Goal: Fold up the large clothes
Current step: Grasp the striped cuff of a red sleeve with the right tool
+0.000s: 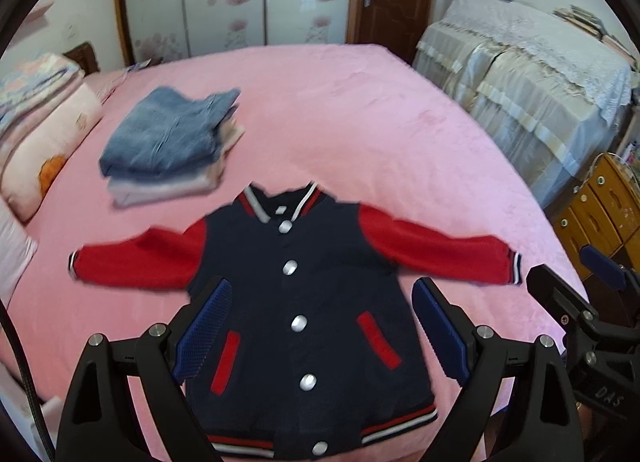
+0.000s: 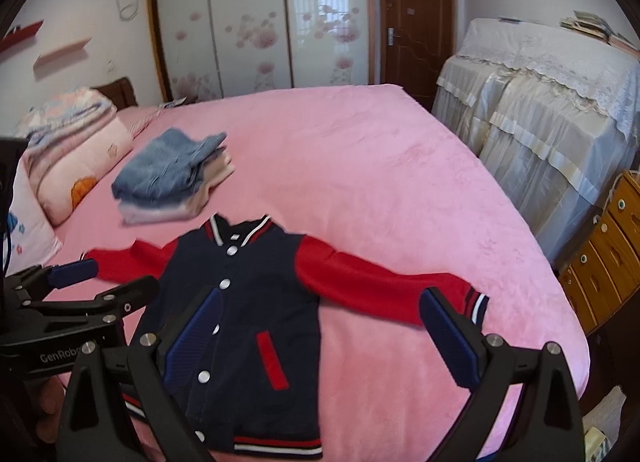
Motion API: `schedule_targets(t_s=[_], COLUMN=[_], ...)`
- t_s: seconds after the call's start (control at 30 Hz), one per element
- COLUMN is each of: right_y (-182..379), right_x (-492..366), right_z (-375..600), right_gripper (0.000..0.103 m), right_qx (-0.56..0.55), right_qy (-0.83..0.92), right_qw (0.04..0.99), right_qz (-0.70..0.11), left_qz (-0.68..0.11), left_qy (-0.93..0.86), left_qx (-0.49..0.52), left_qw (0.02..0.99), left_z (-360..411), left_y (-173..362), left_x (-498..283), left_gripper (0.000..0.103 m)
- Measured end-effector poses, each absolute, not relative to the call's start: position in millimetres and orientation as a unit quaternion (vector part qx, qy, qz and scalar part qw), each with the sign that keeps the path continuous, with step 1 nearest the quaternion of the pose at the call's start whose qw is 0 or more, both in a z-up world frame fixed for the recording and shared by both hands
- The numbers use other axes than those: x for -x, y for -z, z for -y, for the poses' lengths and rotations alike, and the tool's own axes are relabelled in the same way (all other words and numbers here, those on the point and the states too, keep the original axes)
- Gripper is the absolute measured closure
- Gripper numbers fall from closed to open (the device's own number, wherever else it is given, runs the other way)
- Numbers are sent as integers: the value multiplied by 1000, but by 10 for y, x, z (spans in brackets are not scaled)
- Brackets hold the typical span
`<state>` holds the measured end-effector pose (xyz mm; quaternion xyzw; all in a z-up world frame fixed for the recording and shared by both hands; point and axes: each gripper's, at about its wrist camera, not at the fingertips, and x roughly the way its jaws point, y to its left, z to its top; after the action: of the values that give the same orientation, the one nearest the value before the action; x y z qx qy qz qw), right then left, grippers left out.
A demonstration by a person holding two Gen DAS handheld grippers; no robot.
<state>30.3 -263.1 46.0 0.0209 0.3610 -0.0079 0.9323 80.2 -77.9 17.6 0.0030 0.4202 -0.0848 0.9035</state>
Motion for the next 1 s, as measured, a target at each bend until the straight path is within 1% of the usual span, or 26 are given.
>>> schedule_targets(t_s=[0.2, 0.33, 0.43, 0.53, 0.63, 0.7, 0.73, 0.8, 0.87, 1.0], right_y=[-390, -268, -118, 102, 373, 577, 676, 862, 1043, 1331], right_x=[-404, -477, -562, -669, -734, -751, -757, -789, -795, -817], right_z=[3070, 3478, 3837, 4238, 4664, 4875, 4953, 5080, 5201, 5317], right_gripper=[4, 5, 12, 14, 18, 24, 28, 32, 41, 43], right_qx=[-40, -60, -82, -131, -205, -243, -258, -285, -318, -369], right_qy=[54, 85, 104, 109, 95, 101, 102, 103, 98, 92], right_qw=[930, 925, 916, 899, 880, 863, 857, 845, 833, 811], right_qz=[-361, -365, -378, -403, -418, -430, -434, -441, -443, -444], left_qz=[-391, -385, -392, -409, -429, -439, -443, -447, -450, -469], left_qy=[136, 127, 117, 118, 125, 142, 145, 152, 151, 159], left_qx=[15, -20, -57, -65, -72, -71, -72, -80, -89, -80], left_qw=[910, 914, 911, 903, 892, 884, 881, 878, 875, 865], left_z=[1111, 1439, 1698, 1884, 2041, 2143, 2174, 2256, 2328, 2374], left_y=[-313, -254, -100, 136, 407, 591, 656, 809, 935, 1123], left_x=[-1021, -1250, -1477, -1698, -1851, -1926, -1943, -1986, -2002, -1998], left_gripper=[7, 7, 7, 7, 7, 7, 7, 7, 7, 7])
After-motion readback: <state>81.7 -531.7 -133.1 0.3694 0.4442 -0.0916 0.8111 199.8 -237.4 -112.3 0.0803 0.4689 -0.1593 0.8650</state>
